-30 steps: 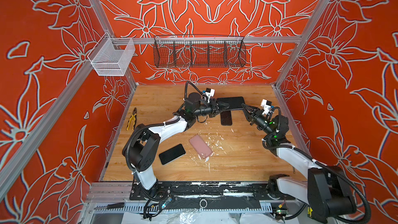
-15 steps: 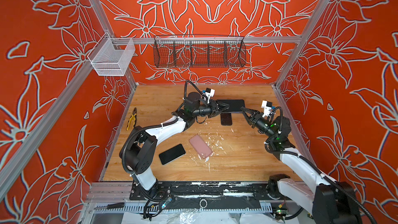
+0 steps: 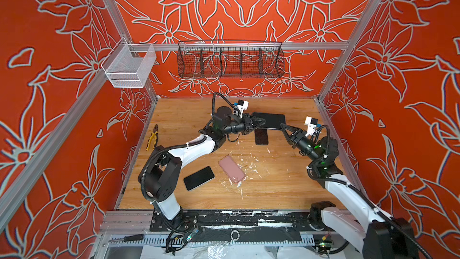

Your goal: Put the phone into the phone case

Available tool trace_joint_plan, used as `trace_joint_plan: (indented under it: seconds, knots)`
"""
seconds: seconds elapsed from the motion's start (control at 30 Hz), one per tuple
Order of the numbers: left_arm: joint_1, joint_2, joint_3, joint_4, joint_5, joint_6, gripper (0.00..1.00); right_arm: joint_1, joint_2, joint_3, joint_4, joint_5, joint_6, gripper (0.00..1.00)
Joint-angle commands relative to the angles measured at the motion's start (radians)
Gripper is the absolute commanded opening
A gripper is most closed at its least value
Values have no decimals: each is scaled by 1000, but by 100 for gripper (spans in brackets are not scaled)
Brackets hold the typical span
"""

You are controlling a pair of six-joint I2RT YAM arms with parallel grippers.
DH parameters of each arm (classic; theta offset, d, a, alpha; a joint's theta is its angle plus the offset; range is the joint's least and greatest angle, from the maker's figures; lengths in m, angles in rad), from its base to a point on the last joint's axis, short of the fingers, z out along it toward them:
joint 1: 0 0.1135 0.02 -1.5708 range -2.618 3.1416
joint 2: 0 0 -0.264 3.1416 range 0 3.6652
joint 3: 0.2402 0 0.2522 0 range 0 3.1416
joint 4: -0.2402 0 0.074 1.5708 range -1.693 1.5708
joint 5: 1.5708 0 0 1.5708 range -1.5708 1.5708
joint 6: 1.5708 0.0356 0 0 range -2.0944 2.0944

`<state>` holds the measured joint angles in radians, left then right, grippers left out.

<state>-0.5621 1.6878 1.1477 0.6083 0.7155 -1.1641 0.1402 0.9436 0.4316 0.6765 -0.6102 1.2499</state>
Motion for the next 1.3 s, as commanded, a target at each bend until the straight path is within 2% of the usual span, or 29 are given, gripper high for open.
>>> trace_joint_plan:
  seconds: [0.0, 0.17, 0.33, 0.43, 0.53, 0.77, 1.13, 1.27]
  knots:
    - [17, -73, 41, 134, -10, 32, 0, -7, -18, 0, -171, -91, -122, 7]
    - [45, -102, 43, 45, 76, 92, 0, -103, -35, 36, -157, -220, -125, 33]
    - [83, -94, 119, -112, 282, 166, 0, -156, -21, 91, -160, -383, -177, 55]
    - [95, -81, 177, -223, 409, 212, 0, -160, -3, 124, -143, -467, -205, 64]
    - [96, -80, 216, -311, 491, 264, 0, -159, 9, 153, -139, -514, -234, 72]
    - [94, -94, 283, -574, 514, 460, 0, -160, 35, 228, -90, -568, -228, 75]
    - [93, -92, 267, -544, 536, 442, 0, -158, 45, 266, 24, -599, -146, 71]
    - [93, -95, 265, -532, 539, 437, 0, -160, 18, 269, -19, -506, -155, 71]
